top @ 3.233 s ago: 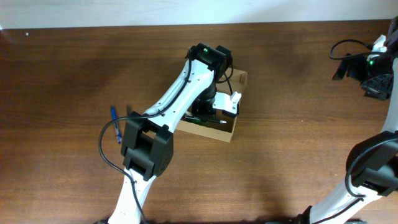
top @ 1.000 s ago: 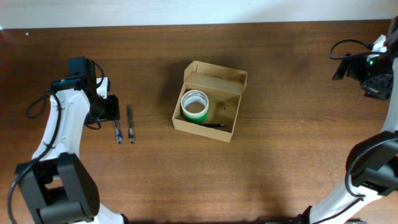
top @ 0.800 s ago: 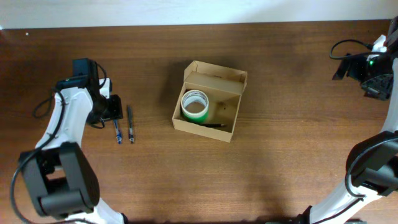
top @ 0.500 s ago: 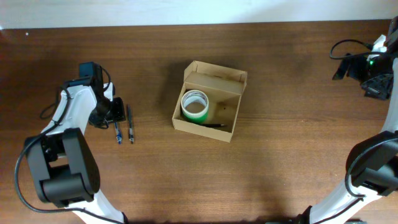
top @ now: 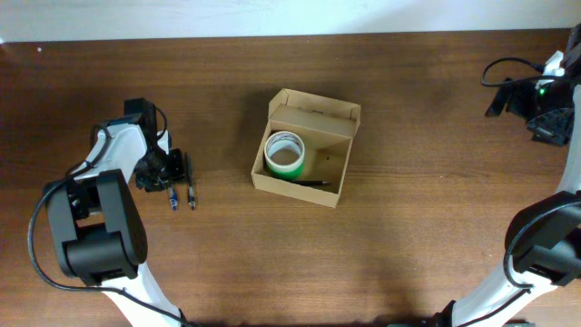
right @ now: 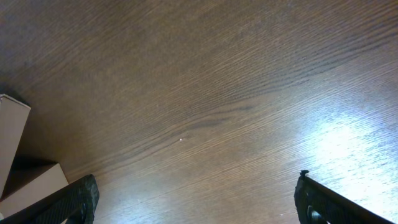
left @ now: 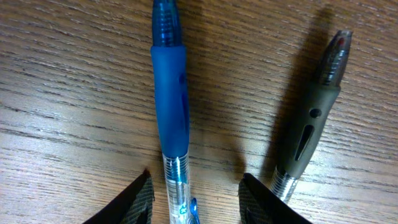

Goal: Pack container
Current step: 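Return the left gripper to the pens and grasp the blue pen, then lower the blue pen into the box and release it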

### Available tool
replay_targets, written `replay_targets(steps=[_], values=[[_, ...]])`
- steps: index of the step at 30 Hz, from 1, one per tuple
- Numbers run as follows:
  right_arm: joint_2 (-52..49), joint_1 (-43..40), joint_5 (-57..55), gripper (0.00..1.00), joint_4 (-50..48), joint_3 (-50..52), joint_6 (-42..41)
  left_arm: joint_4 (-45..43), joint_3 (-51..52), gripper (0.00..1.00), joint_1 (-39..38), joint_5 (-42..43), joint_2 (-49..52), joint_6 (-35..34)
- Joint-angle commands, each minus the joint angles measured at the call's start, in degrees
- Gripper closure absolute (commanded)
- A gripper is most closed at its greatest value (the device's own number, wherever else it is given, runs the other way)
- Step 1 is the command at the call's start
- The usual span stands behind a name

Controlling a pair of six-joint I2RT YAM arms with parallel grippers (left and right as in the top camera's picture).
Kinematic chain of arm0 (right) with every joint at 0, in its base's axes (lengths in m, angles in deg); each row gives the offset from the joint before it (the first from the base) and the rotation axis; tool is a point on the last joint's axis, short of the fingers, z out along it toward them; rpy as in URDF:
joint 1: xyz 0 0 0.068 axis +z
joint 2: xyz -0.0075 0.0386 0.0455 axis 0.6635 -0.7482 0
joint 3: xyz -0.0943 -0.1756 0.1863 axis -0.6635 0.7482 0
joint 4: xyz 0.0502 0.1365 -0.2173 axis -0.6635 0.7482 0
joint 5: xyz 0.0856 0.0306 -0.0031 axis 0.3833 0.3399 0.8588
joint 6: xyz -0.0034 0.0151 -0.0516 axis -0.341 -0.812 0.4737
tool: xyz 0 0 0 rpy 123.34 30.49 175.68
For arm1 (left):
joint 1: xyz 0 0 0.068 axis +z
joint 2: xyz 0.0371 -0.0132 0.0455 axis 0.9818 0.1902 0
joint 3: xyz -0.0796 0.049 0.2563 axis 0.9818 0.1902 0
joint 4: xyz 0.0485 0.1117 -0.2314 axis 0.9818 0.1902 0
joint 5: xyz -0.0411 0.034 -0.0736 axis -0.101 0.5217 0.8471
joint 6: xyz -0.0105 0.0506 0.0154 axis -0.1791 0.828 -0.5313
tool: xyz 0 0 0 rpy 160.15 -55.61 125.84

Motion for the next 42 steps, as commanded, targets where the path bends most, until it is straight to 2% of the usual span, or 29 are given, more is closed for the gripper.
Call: replay_targets(steps=[1,5,6,15,21,25,29,32,37,39,42], values=[[-0.2,0.3,0.5,0.01,0.0,0.1,-0.2,-0.2,0.6,0.63,0.4,0.0,2.0,-0.9],[-0.2,0.3,0.5,0.01,0.0,0.1,-0.2,-0.9,0.6,0.94,0.4,0.0,2.0,-1.4],[-0.2,0.3,0.5,0.01,0.0,0.1,-0.2,-1.1,0.6,0.98,0.4,0.0,2.0,-1.4],[-0.2,0.3,0.5,0.01,0.0,0.1,-0.2,0.5,-2.1,0.98,0.4,0.1,2.0,0.1],[-0.2,0.3,0.5,0.01,0.0,0.1,-0.2,11.9,-18.4,0.98,0.3,1.0,1.1,9.4],[-0.2,0.3,0.5,0.01,0.0,0.1,-0.2,20.5,-34.8,0.98,-0.8,12.5,-0.5,22.8],[-0.2,0.3,0.5,0.01,0.0,0.1,-0.2,25.9,-48.4,0.98,-4.0,21.0,-3.6,32.8],[-0.2,0.3,0.5,0.01,0.0,0.1,-0.2,28.4,-55.0,0.98,-8.3,25.1,-6.3,42.2],[-0.2,0.3,0.5,0.01,0.0,0.1,-0.2,35.0,-57.9,0.98,-20.5,25.5,-10.2,61.8],[-0.2,0.3,0.5,0.01,0.0,0.1,-0.2,39.9,-57.5,0.98,-28.4,23.6,-10.0,72.7],[-0.2,0.3,0.5,0.01,0.0,0.1,-0.2,40.9,-55.6,0.98,-34.7,20.6,-9.2,77.0]])
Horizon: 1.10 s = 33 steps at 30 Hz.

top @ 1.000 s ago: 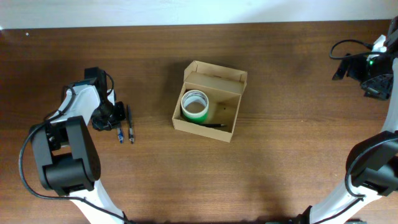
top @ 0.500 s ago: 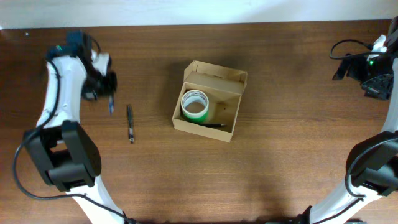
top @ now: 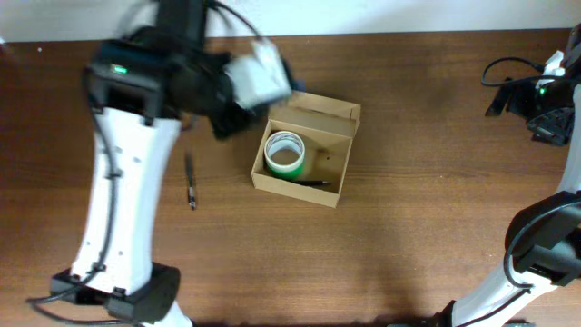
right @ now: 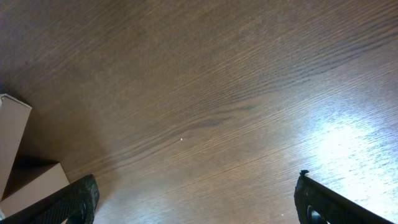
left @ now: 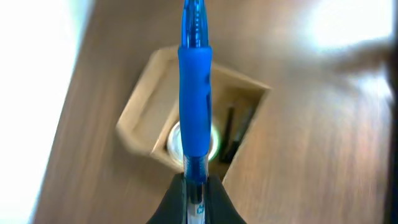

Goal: Pack container
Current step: 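Lower the blue pen into the box and release it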

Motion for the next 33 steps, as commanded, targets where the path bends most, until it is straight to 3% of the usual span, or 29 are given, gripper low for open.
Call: replay_targets(steps=[1,6,17,33], values=[[-0.2,0.3,0.3,0.01,-0.1,0.1,-0.2,0.8,3.1,0.98,-7.2,-3.5,2.1,15.6],[-0.2,0.3,0.3,0.01,-0.1,0.1,-0.2,0.4,7.8,0.98,-11.6,-8.2,5.7,17.0],[-0.2,0.3,0.3,0.01,-0.1,0.1,-0.2,1.5,11.3,0.98,-12.0,-16.3,16.5,13.7],[-0.2,0.3,0.3,0.01,-0.1,0.1,-0.2,-1.6,11.3,0.98,-11.9,-19.1,26.1,13.7]])
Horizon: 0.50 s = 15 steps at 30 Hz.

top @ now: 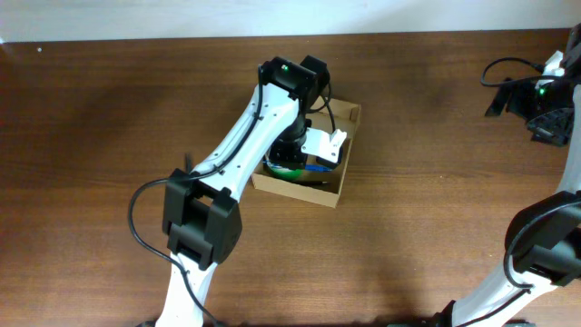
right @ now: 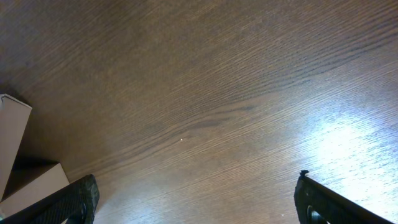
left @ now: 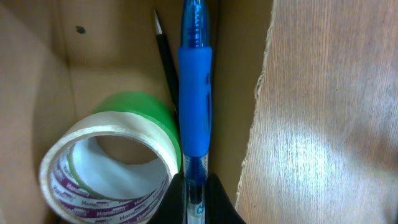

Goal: Pack container
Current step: 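Lower the blue pen into the box and release it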

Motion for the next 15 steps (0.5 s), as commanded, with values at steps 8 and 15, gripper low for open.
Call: replay_targets(steps=[8,15], values=[[-0.2,0.3,0.3,0.01,0.0,0.1,-0.2,0.8,0.1,0.85,0.1,-0.5,3.8,-1.8],[-0.2,0.3,0.3,0.01,0.0,0.1,-0.2,-0.9,0.1,0.77,0.2,-0.8,1.4,-7.0]])
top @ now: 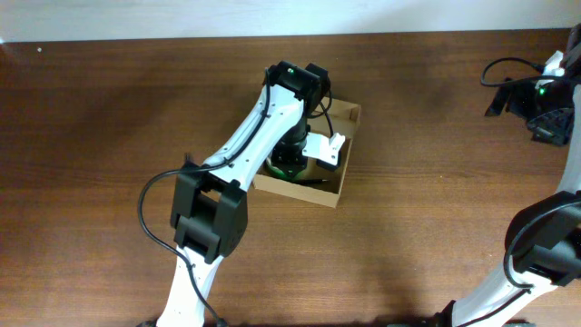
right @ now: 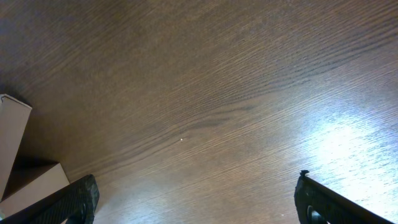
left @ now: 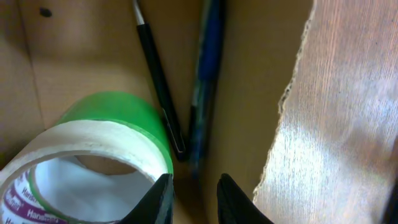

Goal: Pack container
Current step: 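Lower the blue pen into the box and release it, then move the left gripper back to the grey pen and grasp it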

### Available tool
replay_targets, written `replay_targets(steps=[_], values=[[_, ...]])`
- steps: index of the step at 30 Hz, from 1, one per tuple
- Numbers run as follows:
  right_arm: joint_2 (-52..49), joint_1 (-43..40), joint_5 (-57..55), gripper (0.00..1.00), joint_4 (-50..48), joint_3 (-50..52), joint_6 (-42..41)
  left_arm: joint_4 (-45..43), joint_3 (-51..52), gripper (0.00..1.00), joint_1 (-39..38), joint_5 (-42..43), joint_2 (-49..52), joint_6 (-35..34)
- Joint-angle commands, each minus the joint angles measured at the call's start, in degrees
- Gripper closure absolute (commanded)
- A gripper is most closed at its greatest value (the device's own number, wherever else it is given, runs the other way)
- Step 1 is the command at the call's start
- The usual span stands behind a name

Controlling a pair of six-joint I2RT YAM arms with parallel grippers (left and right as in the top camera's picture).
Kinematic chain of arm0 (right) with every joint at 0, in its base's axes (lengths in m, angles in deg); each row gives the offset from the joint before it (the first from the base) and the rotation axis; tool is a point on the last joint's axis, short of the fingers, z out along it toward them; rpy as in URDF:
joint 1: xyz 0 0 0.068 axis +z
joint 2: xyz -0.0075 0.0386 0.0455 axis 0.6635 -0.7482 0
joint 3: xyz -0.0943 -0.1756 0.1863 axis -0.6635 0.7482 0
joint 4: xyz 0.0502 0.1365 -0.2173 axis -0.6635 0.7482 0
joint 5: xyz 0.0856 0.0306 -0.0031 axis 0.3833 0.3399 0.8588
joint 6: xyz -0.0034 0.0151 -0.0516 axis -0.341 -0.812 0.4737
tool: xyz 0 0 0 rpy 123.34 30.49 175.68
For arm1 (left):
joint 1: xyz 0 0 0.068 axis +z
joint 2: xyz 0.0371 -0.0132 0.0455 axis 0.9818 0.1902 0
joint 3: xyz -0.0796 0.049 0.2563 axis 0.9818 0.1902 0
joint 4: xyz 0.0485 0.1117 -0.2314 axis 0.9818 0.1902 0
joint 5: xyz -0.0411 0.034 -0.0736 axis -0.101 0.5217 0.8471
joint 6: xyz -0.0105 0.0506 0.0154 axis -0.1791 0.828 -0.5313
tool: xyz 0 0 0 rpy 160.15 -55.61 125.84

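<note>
The open cardboard box (top: 350,115) sits mid-table. Inside it lie a green tape roll (left: 93,140), a thin black pen (left: 158,81) and, alongside that, a blue pen (left: 208,74) against the box wall, blurred. My left gripper (left: 194,200) hangs just above the box floor, behind the blue pen's near end. It is open by a narrow gap with nothing between the fingers. In the overhead view the left gripper (top: 313,153) is inside the box. My right gripper (right: 196,205) stands wide open and empty over bare table at the far right.
A dark pen (top: 187,161) lies on the table left of the box, mostly covered by my left arm. A corner of the cardboard box (right: 12,158) shows at the left edge of the right wrist view. The right arm (top: 545,95) stays at the table's far right edge.
My left gripper was shut on the blue pen, held low in the box beside the tape. Now it is open, and the pen lies in the box next to the black pen.
My left gripper stood open around the blue pen on the table at the left, beside a dark pen. Then it was shut on the blue pen high above the box, then low inside the box. Now the pen lies released there. The right arm never moved.
</note>
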Motion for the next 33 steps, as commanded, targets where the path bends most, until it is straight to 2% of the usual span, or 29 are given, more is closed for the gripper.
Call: replay_targets(steps=[1,6,8,9,11,13,14,16,17,18,20,21,25,28,31,33], values=[[-0.2,0.3,0.3,0.01,0.0,0.1,-0.2,-1.9,0.1,0.77,0.2,-0.8,-3.2,-5.7],[-0.2,0.3,0.3,0.01,0.0,0.1,-0.2,-11.7,0.1,0.72,2.3,-7.9,-16.7,-20.4],[-0.2,0.3,0.3,0.01,0.0,0.1,-0.2,-14.9,0.1,0.65,4.6,-8.1,-22.2,-24.9],[-0.2,0.3,0.3,0.01,0.0,0.1,-0.2,-16.6,0.1,0.65,6.2,-7.9,-25.2,-27.6],[-0.2,0.3,0.3,0.01,0.0,0.1,-0.2,-19.9,0.6,0.65,10.4,-7.9,-30.6,-33.4],[-0.2,0.3,0.3,0.01,0.0,0.1,-0.2,-24.0,3.0,0.66,16.4,-7.9,-36.2,-42.6],[-0.2,0.3,0.3,0.01,0.0,0.1,-0.2,-25.6,6.1,0.66,21.0,-7.9,-39.3,-49.7],[-0.2,0.3,0.3,0.01,0.0,0.1,-0.2,-24.6,11.0,0.66,26.5,-8.0,-41.5,-56.8],[-0.2,0.3,0.3,0.01,0.0,0.1,-0.2,-23.5,13.0,0.61,28.2,-7.9,-41.6,-58.7],[-0.2,0.3,0.3,0.01,0.0,0.1,-0.2,-21.2,17.8,0.16,30.9,-8.0,-41.2,-62.4],[-0.2,0.3,0.3,0.01,0.0,0.1,-0.2,-23.1,28.0,0.15,33.1,-8.1,-40.3,-66.5],[-0.2,0.3,0.3,0.01,0.0,0.1,-0.2,-26.3,35.1,0.19,34.2,-8.2,-39.8,-68.2],[-0.2,0.3,0.3,0.01,0.0,0.1,-0.2,-32.0,46.1,0.35,37.1,-8.1,-38.0,-74.0],[-0.2,0.3,0.3,0.01,0.0,0.1,-0.2,-35.4,50.6,0.35,38.6,-6.4,-36.2,-75.8],[-0.2,0.3,0.3,0.01,0.0,0.1,-0.2,-37.8,51.7,0.28,38.9,-6.4,-34.6,-75.8],[-0.2,0.3,0.3,0.01,0.0,0.1,-0.2,-40.0,51.7,0.27,38.6,-6.1,-33.6,-75.8]])
